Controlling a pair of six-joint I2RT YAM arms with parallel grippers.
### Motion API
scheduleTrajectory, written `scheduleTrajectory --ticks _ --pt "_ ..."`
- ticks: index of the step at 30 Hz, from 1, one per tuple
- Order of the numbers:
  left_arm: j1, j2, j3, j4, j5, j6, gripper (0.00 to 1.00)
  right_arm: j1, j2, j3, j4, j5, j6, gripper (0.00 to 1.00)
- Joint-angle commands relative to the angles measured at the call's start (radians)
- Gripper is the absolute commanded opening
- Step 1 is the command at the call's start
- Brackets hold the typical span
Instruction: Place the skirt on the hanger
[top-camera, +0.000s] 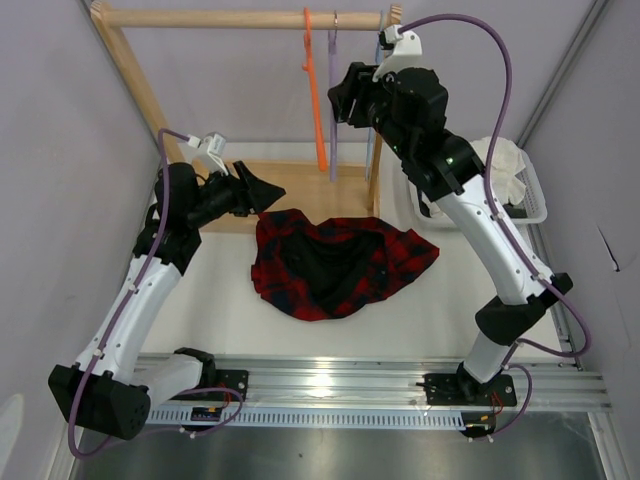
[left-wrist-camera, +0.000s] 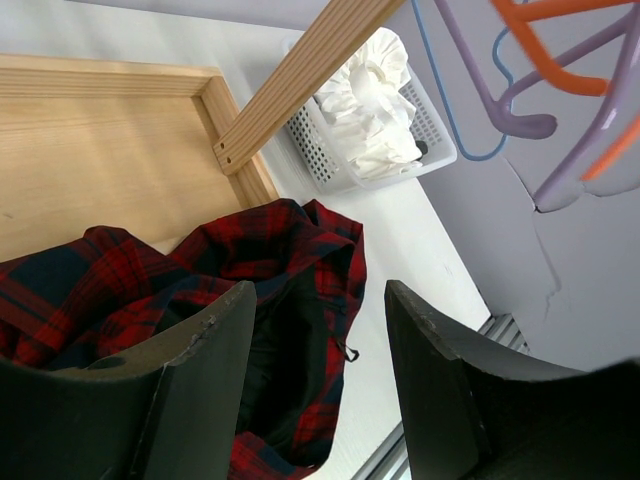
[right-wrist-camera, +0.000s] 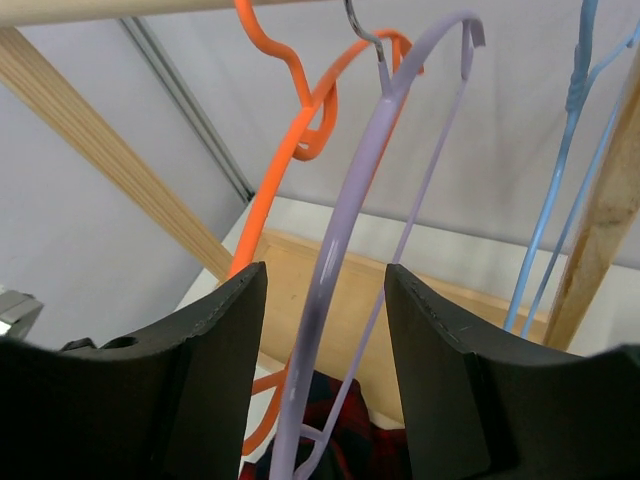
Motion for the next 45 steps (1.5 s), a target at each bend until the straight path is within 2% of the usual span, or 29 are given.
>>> scheduleTrajectory --ticks 1,12,15,16,19,29,37,45 --pt "-0.006 -0.022 0.011 0.009 -0.004 0.004 0.61 0.007 0.038 0.052 0.000 0.044 -0.031 0.57" --pt "-0.006 -0.024 0.023 -0.025 -0.012 0.036 0.61 0.047 0.106 0.088 -0.014 0.182 -0.095 0.55" --pt "-0.006 -0.024 0.029 -0.032 -0.017 0.042 0.61 0.053 0.106 0.085 -0.019 0.226 -0.111 0.43" --pt "-0.006 -0.026 0.035 -0.034 -0.017 0.044 0.61 0.054 0.100 0.079 -0.017 0.236 -0.120 0.36" --pt "-0.006 -0.029 0.032 -0.042 -0.024 0.051 0.61 0.068 0.089 0.068 -0.003 0.280 -0.141 0.27" --pt "-0.006 -0.030 0.048 -0.062 -0.030 0.073 0.61 0.085 0.057 0.033 0.001 0.349 -0.196 0.28" --pt "-0.006 -0.029 0.058 -0.069 -0.029 0.080 0.62 0.084 0.045 0.037 0.047 0.329 -0.226 0.07" --pt "-0.006 -0.030 0.063 -0.077 -0.027 0.094 0.61 0.076 0.035 0.054 0.090 0.289 -0.278 0.00"
